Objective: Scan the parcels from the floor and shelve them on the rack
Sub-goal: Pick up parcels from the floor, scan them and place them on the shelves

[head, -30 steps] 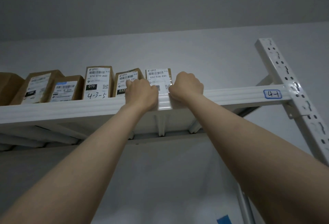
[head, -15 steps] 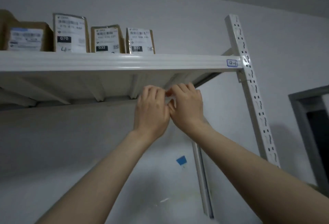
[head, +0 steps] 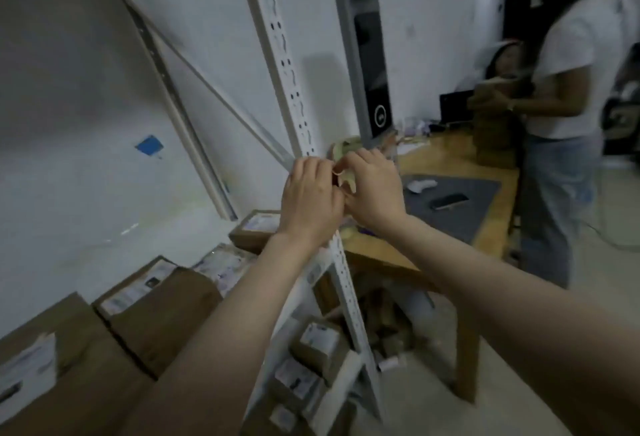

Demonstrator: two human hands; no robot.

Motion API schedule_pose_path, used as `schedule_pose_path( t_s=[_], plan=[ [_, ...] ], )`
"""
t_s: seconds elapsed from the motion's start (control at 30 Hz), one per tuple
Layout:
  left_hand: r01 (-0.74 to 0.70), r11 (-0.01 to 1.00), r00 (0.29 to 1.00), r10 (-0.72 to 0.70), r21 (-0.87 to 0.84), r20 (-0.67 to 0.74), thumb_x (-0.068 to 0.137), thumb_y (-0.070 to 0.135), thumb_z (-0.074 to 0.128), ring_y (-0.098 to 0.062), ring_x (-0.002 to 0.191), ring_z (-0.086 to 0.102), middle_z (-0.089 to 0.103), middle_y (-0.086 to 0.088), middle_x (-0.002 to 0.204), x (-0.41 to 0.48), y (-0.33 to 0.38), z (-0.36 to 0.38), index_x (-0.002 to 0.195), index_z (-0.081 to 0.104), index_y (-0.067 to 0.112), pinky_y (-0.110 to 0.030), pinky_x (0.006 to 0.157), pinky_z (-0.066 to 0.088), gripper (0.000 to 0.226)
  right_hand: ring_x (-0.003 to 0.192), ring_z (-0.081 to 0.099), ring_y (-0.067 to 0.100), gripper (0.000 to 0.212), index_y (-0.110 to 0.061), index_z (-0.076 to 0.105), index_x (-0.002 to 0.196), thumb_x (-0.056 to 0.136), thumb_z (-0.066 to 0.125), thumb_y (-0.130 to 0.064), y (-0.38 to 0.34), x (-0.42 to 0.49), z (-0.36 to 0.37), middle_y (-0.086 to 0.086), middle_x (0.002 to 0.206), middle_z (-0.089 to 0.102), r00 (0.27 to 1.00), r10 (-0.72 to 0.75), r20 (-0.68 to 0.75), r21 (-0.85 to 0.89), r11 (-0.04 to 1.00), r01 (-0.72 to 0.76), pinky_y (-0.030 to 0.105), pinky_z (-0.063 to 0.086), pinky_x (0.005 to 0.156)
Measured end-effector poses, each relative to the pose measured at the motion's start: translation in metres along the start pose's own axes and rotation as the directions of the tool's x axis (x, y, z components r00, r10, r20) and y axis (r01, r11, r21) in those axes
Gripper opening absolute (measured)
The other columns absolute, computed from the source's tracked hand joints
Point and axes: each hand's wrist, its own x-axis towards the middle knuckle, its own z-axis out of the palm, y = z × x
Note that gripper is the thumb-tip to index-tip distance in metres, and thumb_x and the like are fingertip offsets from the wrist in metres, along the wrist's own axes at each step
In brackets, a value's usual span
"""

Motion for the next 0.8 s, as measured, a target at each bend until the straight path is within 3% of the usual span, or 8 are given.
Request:
schedule_pose_path(
  t_s=[0.2, 0.37, 0.57, 0.7, 0.8],
  plan=[
    [-0.034, 0.972, 0.954, 0.101, -0.231, 0.282, 0.096, 0.021, 0.053, -0.031, 0.124, 0.043, 0.054, -0.013, 0.128, -0.081, 0.128, 0.119, 0.123, 0.055, 0.005, -0.04, 0.103, 0.038, 0.031, 0.098, 0.055, 0.03, 0.021, -0.019, 0.062, 0.1, 0.08, 0.068, -0.021, 0.126, -0.159, -0.043, 0.003, 0.101, 0.061, 0.949, 0.273, 0.16, -0.211, 0.948, -0.238, 0.042, 0.046, 0.076],
    [-0.049, 0.927, 0.871, 0.222, -0.373, 0.438, 0.096, 0.027, 0.055, -0.028, 0.12, 0.047, 0.057, -0.01, 0.126, -0.186, 0.228, 0.176, 0.123, 0.057, 0.009, -0.04, 0.099, 0.04, 0.033, 0.109, 0.054, 0.029, 0.029, -0.021, 0.066, 0.113, 0.084, 0.065, -0.025, 0.184, -0.31, -0.091, 0.004, 0.114, 0.062, 0.834, 0.483, 0.267, -0.325, 0.86, -0.394, 0.045, 0.047, 0.086],
    [-0.077, 0.912, 0.669, 0.346, -0.402, 0.658, 0.096, 0.034, 0.051, -0.029, 0.128, 0.043, 0.055, -0.009, 0.132, -0.316, 0.32, 0.234, 0.135, 0.051, 0.014, -0.039, 0.102, 0.036, 0.043, 0.123, 0.05, 0.027, 0.039, -0.025, 0.063, 0.128, 0.089, 0.063, -0.016, 0.218, -0.484, -0.136, 0.001, 0.132, 0.059, 0.628, 0.685, 0.368, -0.41, 0.726, -0.552, 0.04, 0.042, 0.098],
    [-0.127, 0.9, 0.525, 0.418, -0.417, 0.741, 0.098, 0.036, 0.049, -0.03, 0.131, 0.04, 0.052, -0.01, 0.137, -0.386, 0.37, 0.256, 0.14, 0.048, 0.015, -0.039, 0.106, 0.033, 0.047, 0.123, 0.051, 0.025, 0.044, -0.027, 0.059, 0.132, 0.089, 0.062, -0.017, 0.233, -0.583, -0.165, 0.0, 0.131, 0.06, 0.493, 0.817, 0.299, -0.49, 0.575, -0.655, 0.037, 0.043, 0.092],
    [-0.17, 0.875, 0.452, 0.478, -0.453, 0.753, 0.098, 0.036, 0.047, -0.029, 0.13, 0.041, 0.051, -0.01, 0.138, -0.427, 0.399, 0.267, 0.137, 0.049, 0.013, -0.038, 0.106, 0.035, 0.045, 0.123, 0.05, 0.026, 0.048, -0.028, 0.058, 0.134, 0.087, 0.062, -0.017, 0.234, -0.646, -0.177, 0.0, 0.134, 0.058, 0.383, 0.897, 0.223, -0.526, 0.441, -0.727, 0.039, 0.044, 0.096]
  ],
)
